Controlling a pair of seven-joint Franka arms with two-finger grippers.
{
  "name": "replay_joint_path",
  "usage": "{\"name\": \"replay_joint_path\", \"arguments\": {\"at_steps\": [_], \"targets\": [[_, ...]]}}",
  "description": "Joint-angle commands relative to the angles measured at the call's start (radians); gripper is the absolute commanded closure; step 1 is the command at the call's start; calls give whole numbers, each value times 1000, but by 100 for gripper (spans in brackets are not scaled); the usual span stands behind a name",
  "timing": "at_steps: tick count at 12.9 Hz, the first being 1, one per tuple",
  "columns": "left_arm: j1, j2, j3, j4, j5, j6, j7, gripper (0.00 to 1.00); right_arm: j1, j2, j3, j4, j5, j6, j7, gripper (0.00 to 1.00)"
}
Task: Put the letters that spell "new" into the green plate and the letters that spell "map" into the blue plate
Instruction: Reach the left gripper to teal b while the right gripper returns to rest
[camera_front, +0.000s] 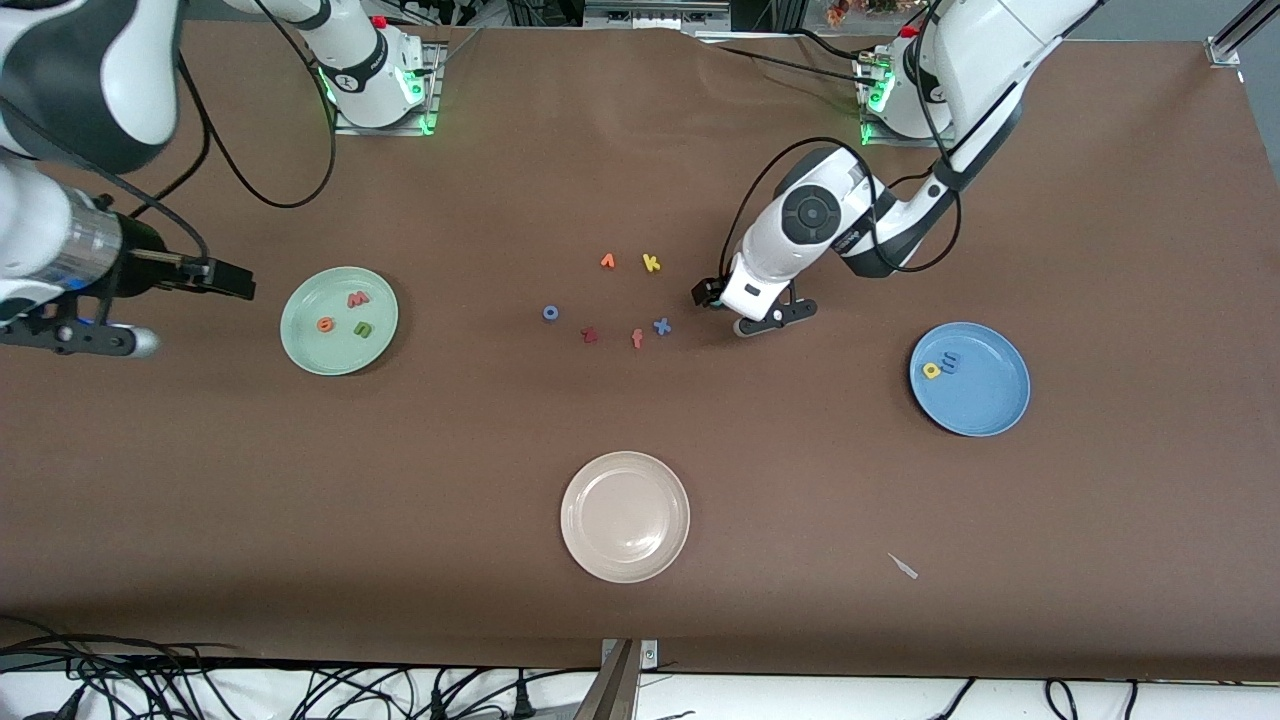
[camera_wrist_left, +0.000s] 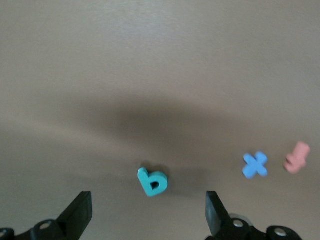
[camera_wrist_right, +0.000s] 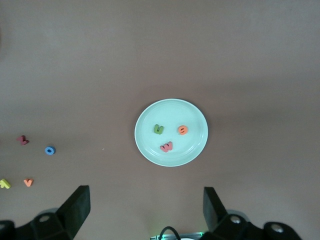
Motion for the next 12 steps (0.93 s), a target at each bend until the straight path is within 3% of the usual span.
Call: {"name": "replay_joint_path", "arguments": {"at_steps": [1, 3, 5, 6, 7, 10, 12], "targets": [[-42, 55, 17, 18, 208, 18, -296, 0, -237, -93, 236, 24, -39, -16, -24, 0], [-42, 99, 15, 35, 328, 18, -473, 0, -426, -154, 447, 12, -120, -21, -29, 0], [-46, 109, 15, 36, 336, 18, -529, 0, -555, -249, 647, -66, -259, -1, -20, 0], [-57, 119, 15, 53, 335, 18, -531, 0, -633, -292, 762, -107, -289, 31, -17, 0], [-63, 138, 15, 71, 335, 18, -544, 4, -704, -333, 830, -161, -300, 69, -15, 0], [-74, 139, 17, 76, 335, 16, -561, 20, -824, -470, 930, -350, -301, 214, -20, 0], [-74, 139, 17, 76, 336, 18, -558, 35, -830, -472, 933, -349, -301, 194, -18, 0]]}}
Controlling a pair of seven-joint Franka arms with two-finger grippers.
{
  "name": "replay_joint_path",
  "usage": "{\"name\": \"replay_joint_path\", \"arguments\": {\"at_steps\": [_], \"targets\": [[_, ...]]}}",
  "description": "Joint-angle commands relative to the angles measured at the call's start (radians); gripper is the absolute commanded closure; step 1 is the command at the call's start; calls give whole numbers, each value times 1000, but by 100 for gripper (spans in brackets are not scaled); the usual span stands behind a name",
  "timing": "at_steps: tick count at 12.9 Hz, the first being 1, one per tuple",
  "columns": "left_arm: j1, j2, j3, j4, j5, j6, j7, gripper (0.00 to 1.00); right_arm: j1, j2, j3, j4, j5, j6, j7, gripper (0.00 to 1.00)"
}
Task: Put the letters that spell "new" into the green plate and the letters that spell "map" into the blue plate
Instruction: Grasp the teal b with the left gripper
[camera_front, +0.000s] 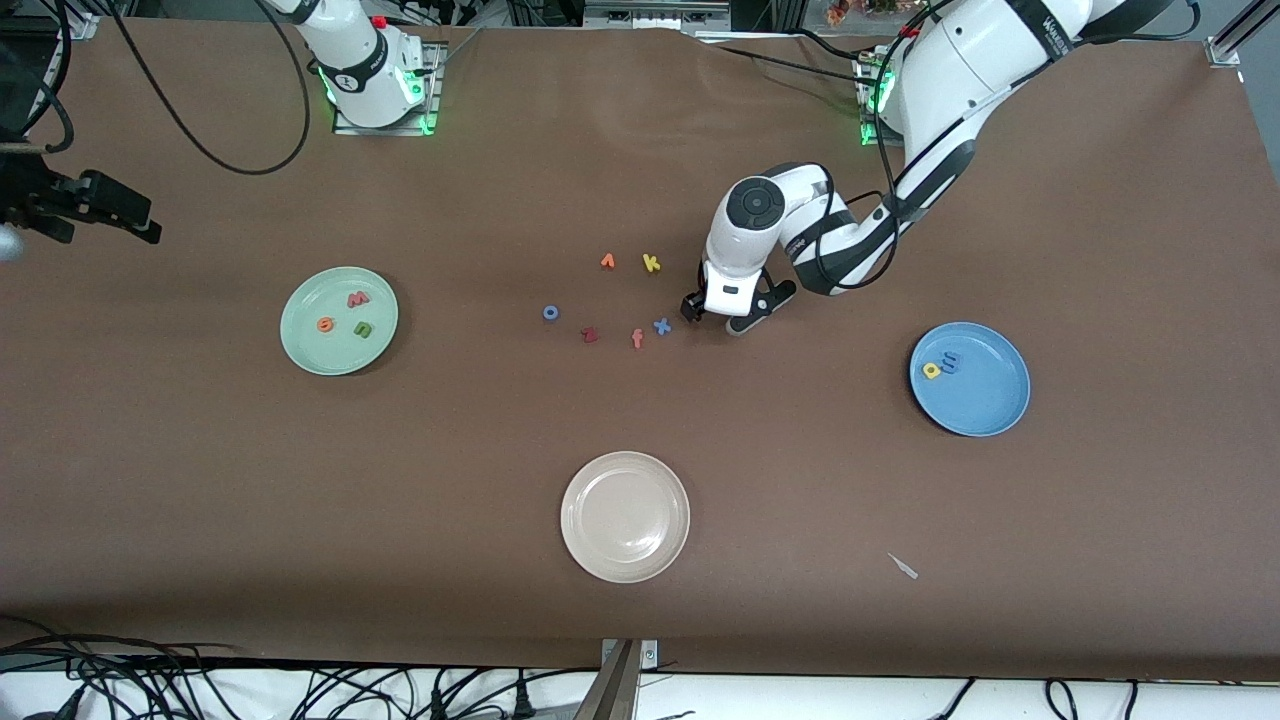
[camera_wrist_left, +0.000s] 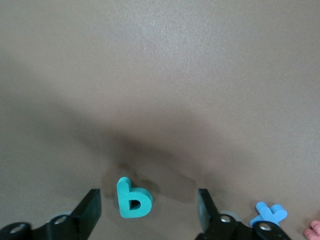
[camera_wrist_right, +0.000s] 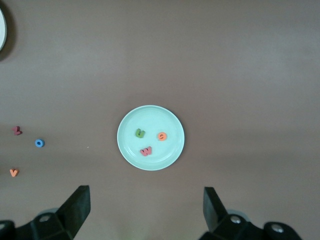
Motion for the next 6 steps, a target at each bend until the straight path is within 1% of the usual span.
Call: {"name": "replay_joint_path", "arguments": {"at_steps": [1, 2, 4, 5, 6], "targets": [[-12, 11, 10, 20, 37, -1, -22, 40, -28, -53, 31, -71, -15, 21, 5, 0], [-12, 11, 10, 20, 37, -1, -21, 43, -26, -49, 34, -68, -15, 27, 5, 0], [-12, 11, 13, 20, 37, -1, -18, 57, -12, -32, 40, -47, -15, 37, 5, 0], [-12, 11, 13, 20, 39, -1, -16, 66, -12, -27, 40, -44, -15, 38, 5, 0], [-12, 11, 13, 20, 39, -1, -13, 72, -12, -26, 38, -42, -15, 38, 5, 0]]}}
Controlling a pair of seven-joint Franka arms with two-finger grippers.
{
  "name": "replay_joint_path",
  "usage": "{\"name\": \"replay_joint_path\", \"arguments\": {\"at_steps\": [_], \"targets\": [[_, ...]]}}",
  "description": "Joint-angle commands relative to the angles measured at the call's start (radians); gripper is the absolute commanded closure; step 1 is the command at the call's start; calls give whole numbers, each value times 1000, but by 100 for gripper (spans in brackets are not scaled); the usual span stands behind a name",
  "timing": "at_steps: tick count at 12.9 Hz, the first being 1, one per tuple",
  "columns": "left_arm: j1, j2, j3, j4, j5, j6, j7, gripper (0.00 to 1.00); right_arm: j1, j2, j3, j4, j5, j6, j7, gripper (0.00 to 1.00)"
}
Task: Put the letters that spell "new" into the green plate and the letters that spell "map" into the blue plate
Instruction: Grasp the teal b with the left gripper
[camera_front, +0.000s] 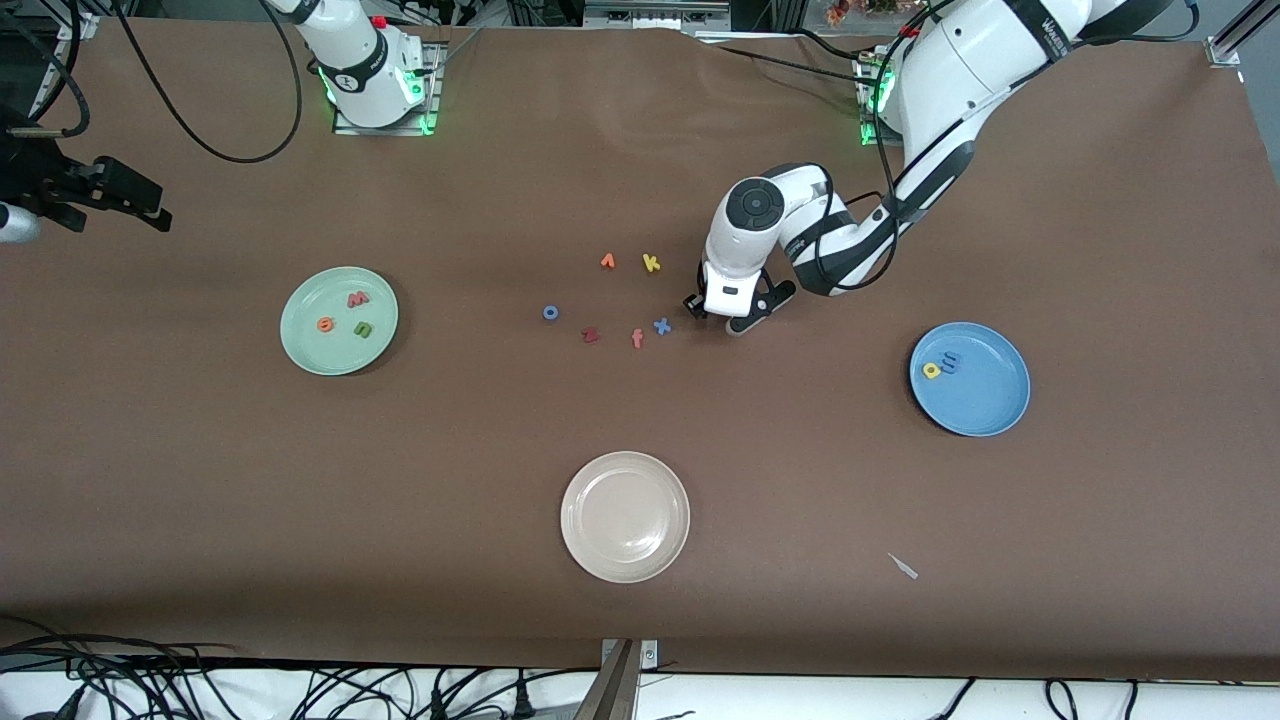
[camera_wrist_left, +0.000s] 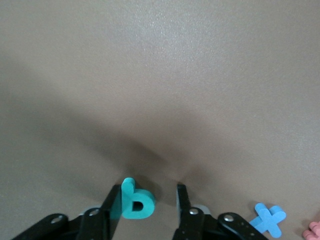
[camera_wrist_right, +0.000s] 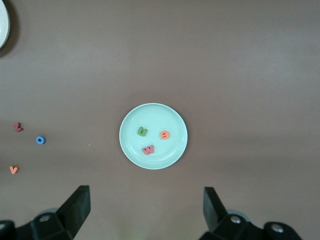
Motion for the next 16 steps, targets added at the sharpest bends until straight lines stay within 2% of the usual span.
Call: {"name": "replay_joint_path", "arguments": {"at_steps": [1, 4, 8, 10, 12, 16], "targets": [[-12, 13, 13, 16, 40, 0, -13, 79, -7, -2, 8, -1, -14, 6, 4, 0], [-11, 13, 13, 13, 66, -4, -15, 96, -5, -2, 8, -1, -14, 0, 4, 0], [12, -16, 5, 28, 59, -59, 49, 100, -5, -1, 8, -2, -11, 2, 4, 0], [23, -16, -1, 86, 30, -192, 181, 100, -5, -2, 8, -1, -9, 2, 4, 0], [26, -17, -1, 151, -55, -318, 365, 100, -5, -1, 7, -2, -4, 0, 4, 0], [113, -27, -2, 275, -136, -556, 759, 100, -5, -1, 8, -2, -3, 0, 4, 0]]}}
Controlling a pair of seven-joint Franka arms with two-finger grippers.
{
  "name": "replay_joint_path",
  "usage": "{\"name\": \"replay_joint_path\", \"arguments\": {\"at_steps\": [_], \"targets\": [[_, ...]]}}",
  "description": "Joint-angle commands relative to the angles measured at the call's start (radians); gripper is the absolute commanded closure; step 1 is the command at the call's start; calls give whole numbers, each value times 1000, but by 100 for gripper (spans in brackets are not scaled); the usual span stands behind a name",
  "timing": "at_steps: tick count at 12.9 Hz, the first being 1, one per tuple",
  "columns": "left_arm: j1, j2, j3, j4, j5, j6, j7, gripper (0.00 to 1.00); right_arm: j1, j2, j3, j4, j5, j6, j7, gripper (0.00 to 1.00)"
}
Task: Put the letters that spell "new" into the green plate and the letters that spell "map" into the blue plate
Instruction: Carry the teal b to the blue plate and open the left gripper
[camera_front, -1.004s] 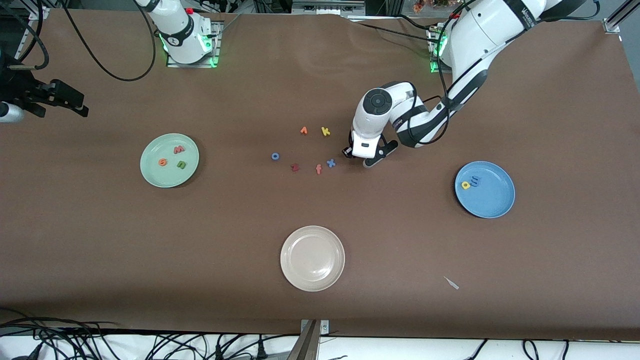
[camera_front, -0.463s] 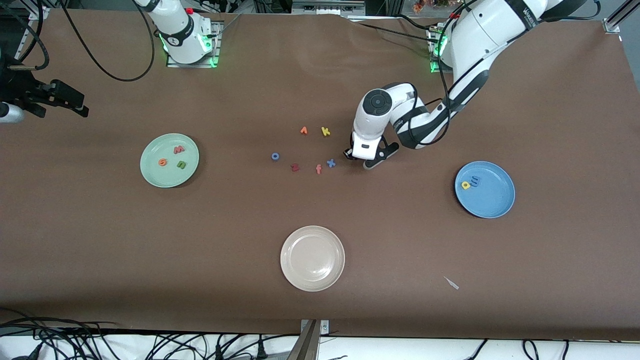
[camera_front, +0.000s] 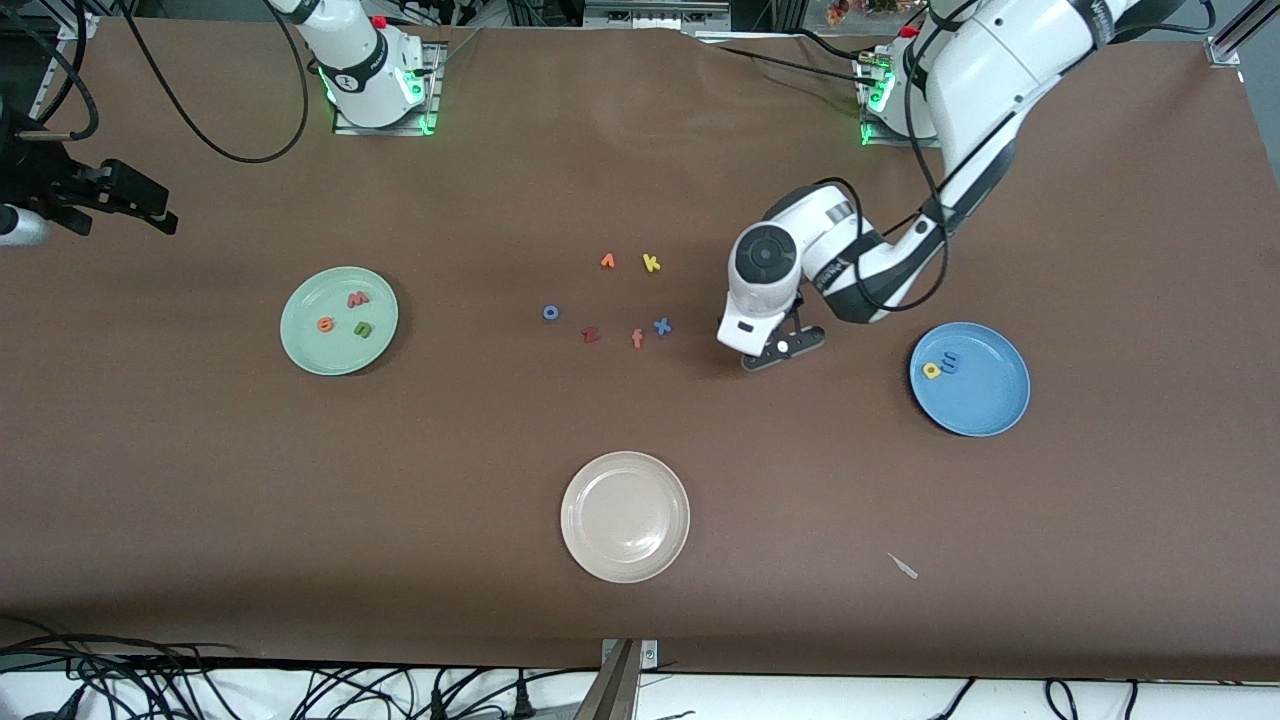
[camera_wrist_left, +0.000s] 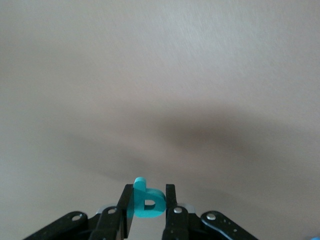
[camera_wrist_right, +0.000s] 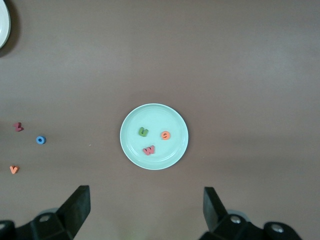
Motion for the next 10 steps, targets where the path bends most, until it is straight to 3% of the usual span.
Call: {"name": "replay_joint_path", "arguments": {"at_steps": [1, 10], "targets": [[79, -30, -4, 53, -53, -124, 282, 100, -5, -3, 6, -1, -3, -2, 4, 0], [387, -53, 7, 55, -24, -182, 1054, 100, -6, -5, 5, -2, -3, 1, 4, 0]]}}
